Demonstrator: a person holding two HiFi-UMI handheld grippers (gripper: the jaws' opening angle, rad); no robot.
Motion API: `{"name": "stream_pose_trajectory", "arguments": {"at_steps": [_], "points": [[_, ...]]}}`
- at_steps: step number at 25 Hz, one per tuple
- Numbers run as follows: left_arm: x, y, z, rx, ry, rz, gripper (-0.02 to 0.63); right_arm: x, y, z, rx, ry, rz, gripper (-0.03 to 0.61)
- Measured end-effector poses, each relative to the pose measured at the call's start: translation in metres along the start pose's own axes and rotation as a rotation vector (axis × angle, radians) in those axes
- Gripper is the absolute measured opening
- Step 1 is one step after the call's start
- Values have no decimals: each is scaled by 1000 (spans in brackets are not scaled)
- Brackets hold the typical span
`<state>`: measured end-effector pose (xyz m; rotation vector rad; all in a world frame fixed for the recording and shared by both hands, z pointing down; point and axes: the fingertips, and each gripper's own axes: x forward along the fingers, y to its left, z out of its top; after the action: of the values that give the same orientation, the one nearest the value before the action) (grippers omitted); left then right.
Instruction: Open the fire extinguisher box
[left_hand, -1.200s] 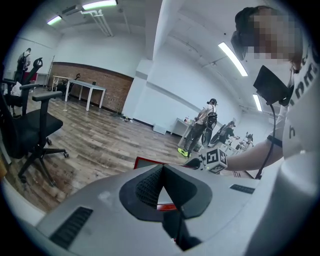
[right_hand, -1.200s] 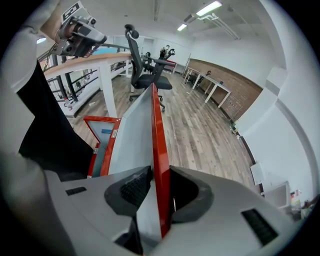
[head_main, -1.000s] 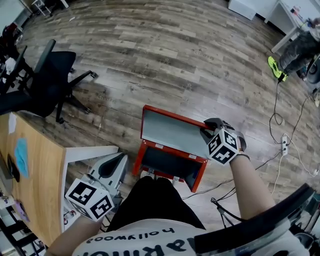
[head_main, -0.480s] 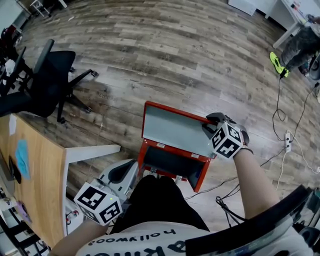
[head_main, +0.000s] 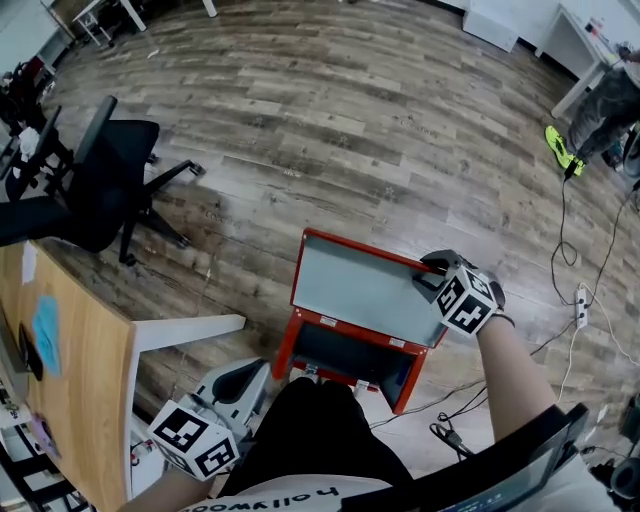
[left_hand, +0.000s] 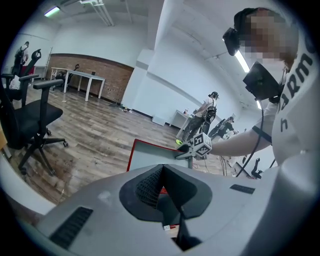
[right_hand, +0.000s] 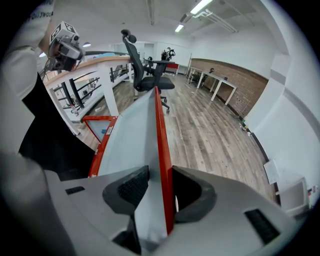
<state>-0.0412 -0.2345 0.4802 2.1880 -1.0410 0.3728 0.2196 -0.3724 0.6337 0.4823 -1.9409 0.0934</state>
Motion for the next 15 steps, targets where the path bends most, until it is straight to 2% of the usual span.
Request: {"name": "stream_pose_trajectory", "arguments": {"at_steps": [4, 15], "points": [[1, 0, -9, -3, 1, -4, 5, 3, -3, -2, 7, -10, 30, 133], [6, 0, -14, -20, 2, 8, 5, 3, -5, 0, -5, -22, 10, 135]]}}
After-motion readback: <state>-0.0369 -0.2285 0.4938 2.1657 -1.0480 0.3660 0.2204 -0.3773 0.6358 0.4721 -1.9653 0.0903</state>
